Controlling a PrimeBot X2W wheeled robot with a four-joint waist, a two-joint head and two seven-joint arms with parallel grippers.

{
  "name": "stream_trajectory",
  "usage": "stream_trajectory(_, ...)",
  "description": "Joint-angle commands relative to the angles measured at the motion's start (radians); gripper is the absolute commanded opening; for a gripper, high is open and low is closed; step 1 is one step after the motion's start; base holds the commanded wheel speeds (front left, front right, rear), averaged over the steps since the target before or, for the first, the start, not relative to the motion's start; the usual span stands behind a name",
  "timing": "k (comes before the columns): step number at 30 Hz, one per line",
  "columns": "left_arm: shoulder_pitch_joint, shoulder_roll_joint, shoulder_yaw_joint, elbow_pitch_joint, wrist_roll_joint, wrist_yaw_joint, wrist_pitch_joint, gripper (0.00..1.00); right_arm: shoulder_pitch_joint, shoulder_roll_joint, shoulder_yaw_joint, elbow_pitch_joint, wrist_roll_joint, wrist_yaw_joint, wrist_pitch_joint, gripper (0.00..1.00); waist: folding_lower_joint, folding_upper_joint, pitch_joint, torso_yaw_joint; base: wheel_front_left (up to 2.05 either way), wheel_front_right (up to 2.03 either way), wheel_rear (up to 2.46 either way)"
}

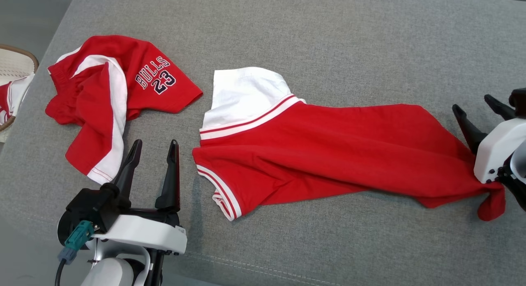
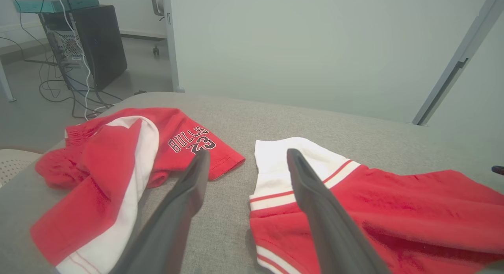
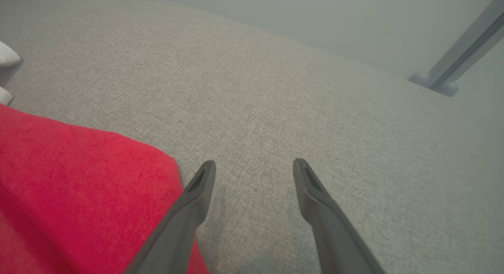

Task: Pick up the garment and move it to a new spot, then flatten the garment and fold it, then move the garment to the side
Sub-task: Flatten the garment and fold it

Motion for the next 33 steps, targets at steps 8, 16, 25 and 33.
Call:
stream_trajectory(8, -0.054, 0.013, 0.039, 0.018, -0.022, -0.016, -0.030, 1.00, -0.005, -0.042, 0.208, -0.053, 0.184, 0.004, 0.046, 1.00, 0.0000, 0.0000, 0.007, -0.007, 0.00, 0.00, 0.00)
stream_trajectory(16, -0.065, 0.016, 0.041, 0.035, -0.028, -0.021, -0.036, 1.00, -0.007, -0.053, 0.349, -0.109, 0.326, 0.004, 0.085, 0.68, 0.0000, 0.0000, 0.013, -0.026, 0.00, 0.00, 0.00)
stream_trajectory(25, -0.073, 0.011, 0.035, 0.049, -0.034, -0.025, -0.045, 1.00, -0.037, -0.097, 0.278, -0.057, 0.395, 0.004, -0.077, 0.00, 0.0000, 0.0000, 0.006, -0.024, 0.00, 0.00, 0.00)
stream_trajectory(33, -0.066, 0.017, 0.040, 0.052, -0.039, -0.022, -0.050, 1.00, -0.100, -0.117, 0.226, -0.005, 0.136, 0.004, -0.238, 0.00, 0.0000, 0.0000, -0.009, -0.033, 0.00, 0.00, 0.00)
